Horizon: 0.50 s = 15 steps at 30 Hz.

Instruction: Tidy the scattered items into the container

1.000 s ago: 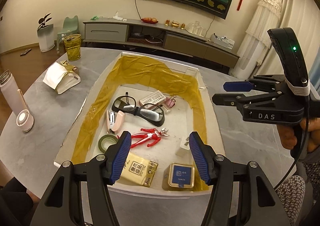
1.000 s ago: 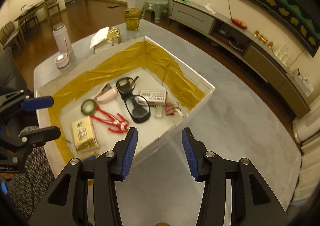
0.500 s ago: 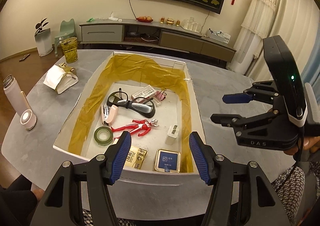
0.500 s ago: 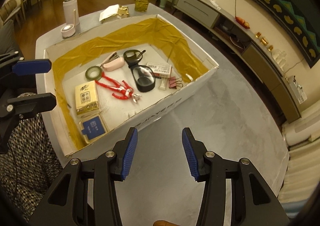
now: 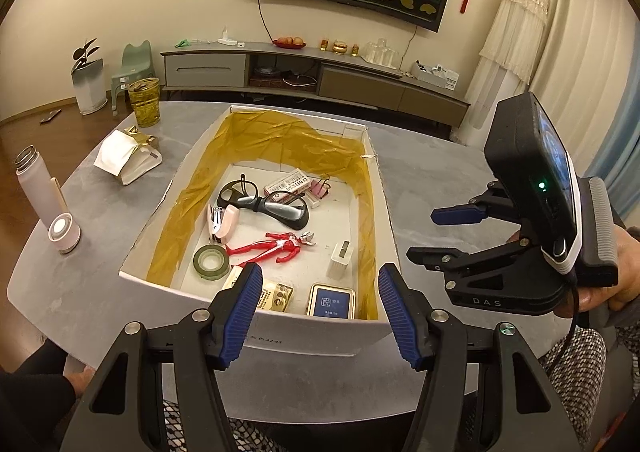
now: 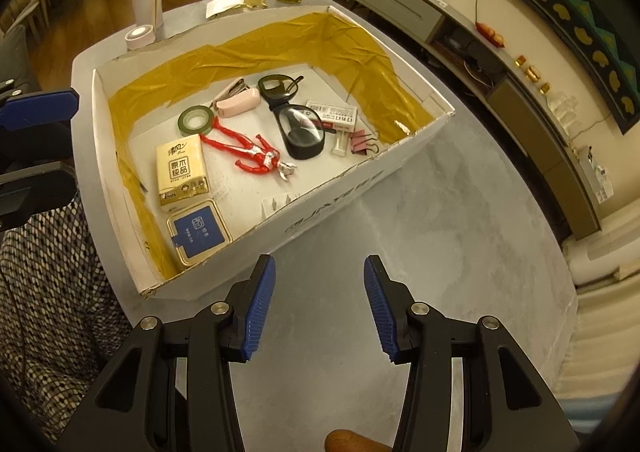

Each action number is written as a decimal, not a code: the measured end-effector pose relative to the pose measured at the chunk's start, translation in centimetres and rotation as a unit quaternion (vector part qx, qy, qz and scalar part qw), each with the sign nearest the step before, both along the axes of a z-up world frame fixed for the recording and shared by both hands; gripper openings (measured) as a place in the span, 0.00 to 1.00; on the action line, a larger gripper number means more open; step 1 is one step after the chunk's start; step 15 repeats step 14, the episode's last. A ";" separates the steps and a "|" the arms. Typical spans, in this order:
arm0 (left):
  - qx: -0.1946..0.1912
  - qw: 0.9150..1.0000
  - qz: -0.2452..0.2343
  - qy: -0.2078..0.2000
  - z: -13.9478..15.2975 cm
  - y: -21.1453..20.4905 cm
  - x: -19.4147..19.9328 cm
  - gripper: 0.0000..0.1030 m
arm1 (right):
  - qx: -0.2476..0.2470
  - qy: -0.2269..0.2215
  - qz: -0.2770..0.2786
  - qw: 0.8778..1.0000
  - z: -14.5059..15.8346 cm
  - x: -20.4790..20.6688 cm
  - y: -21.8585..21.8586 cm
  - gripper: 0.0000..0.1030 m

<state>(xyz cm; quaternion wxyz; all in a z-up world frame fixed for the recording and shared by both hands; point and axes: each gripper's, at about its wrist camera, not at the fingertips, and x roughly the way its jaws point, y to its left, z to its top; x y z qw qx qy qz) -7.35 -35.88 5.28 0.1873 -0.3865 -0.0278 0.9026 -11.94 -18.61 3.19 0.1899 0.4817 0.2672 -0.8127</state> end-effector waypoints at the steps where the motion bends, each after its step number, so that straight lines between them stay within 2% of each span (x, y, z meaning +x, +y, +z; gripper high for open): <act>1: 0.000 1.000 0.000 0.000 0.0 0.0 0.1 0.60 | 0.001 0.000 -0.001 1.000 0.0 0.0 0.0 0.48; 15: 0.006 1.000 -0.005 0.001 0.3 -0.1 0.6 0.60 | -0.005 0.012 0.007 1.000 0.8 0.8 -1.0 0.48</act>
